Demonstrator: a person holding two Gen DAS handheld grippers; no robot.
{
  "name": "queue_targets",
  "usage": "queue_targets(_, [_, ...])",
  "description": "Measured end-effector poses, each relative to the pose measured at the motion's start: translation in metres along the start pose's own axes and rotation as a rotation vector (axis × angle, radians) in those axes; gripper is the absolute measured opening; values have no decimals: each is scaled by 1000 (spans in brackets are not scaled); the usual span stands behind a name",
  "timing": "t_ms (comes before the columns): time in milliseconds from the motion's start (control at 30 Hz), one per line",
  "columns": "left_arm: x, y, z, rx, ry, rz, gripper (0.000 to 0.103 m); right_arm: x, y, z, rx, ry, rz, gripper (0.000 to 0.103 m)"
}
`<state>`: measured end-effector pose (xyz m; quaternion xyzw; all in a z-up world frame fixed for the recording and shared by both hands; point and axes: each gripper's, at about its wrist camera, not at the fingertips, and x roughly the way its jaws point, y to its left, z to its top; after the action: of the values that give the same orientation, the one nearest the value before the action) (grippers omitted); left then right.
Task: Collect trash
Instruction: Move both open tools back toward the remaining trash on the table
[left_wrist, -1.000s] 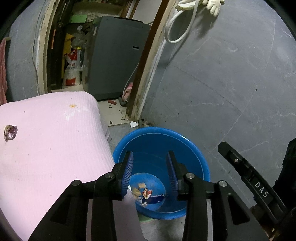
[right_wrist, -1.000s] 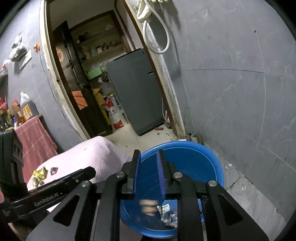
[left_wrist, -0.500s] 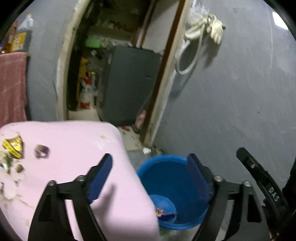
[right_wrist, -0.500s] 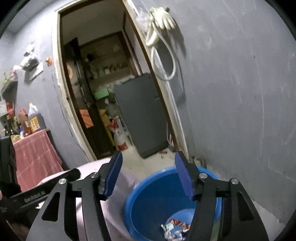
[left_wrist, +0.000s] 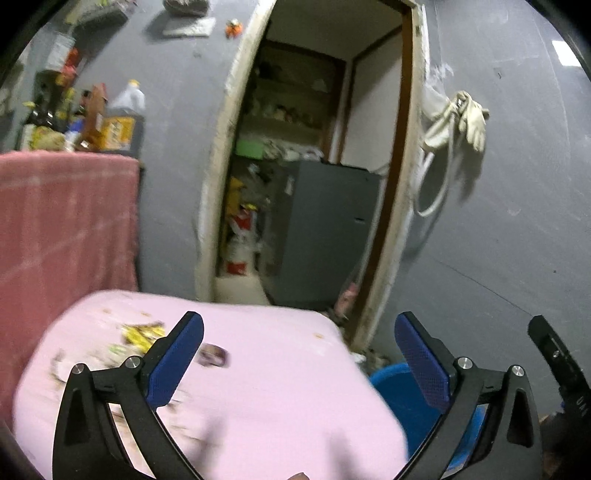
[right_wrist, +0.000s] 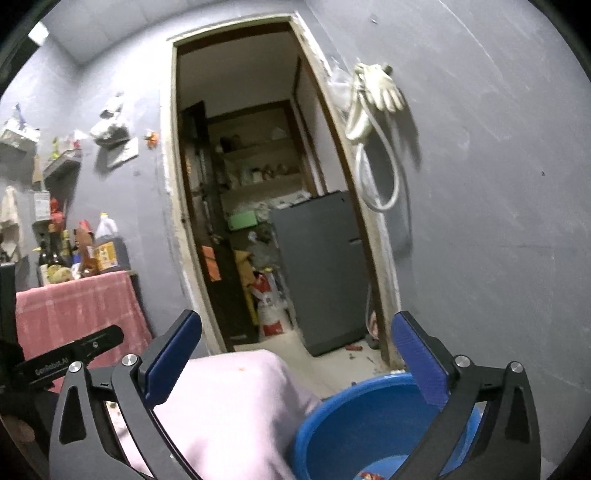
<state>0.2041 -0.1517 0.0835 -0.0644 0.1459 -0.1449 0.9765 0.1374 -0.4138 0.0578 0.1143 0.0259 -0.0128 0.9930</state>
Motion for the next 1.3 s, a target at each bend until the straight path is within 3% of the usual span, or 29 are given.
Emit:
queue_targets(300, [-43,51,14,22,-93,96,101,4,47,1,-43,-34,87,103])
queue_targets(833, [-72,159,5,-51,-137,315,101,49,151,-14,-174,31,305,103])
queue_targets(967, [-63,175,-3,-53,-97,351,101,67,172,-28,-215,90,345,103])
queue_targets(1067, [-46,183,-11,-42,-22,367,101,86,183,-41,-236,176,330,103])
queue_targets(1300, [-6,196,-32,-45,165,317,101,124,190,-77,-273,410,361,103])
